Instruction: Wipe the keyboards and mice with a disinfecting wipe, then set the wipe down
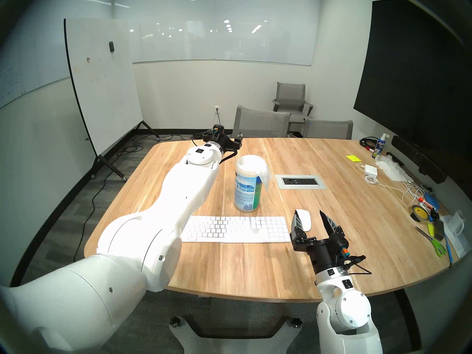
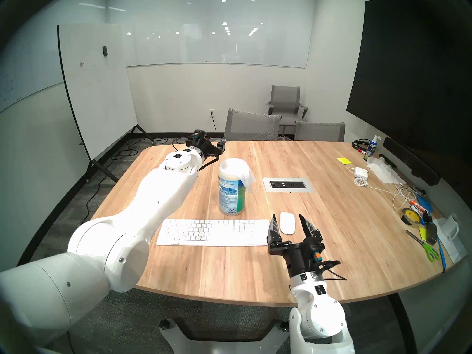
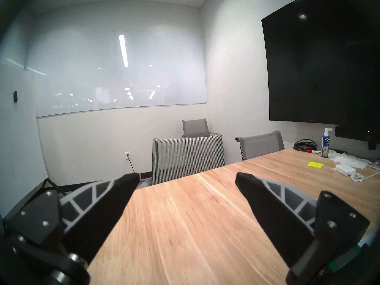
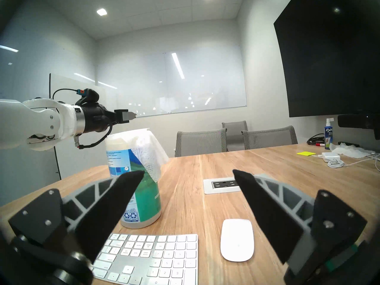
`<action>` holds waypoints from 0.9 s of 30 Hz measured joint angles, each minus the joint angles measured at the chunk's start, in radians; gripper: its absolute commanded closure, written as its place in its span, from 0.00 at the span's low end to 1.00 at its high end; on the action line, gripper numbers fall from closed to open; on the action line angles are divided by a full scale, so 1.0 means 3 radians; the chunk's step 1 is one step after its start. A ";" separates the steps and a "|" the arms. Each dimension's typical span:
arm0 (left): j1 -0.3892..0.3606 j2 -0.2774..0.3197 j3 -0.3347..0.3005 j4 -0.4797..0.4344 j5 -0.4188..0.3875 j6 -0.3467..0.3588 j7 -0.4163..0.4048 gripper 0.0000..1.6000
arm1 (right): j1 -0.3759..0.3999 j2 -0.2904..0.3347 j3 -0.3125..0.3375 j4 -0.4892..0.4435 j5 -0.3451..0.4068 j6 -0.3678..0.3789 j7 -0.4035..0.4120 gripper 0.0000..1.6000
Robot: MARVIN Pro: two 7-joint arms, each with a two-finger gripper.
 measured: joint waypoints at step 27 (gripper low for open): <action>0.0007 -0.0221 0.0059 0.0573 -0.0059 -0.0912 0.0230 0.00 | -0.0007 0.0000 0.0000 -0.0133 0.0000 -0.0006 0.0001 0.00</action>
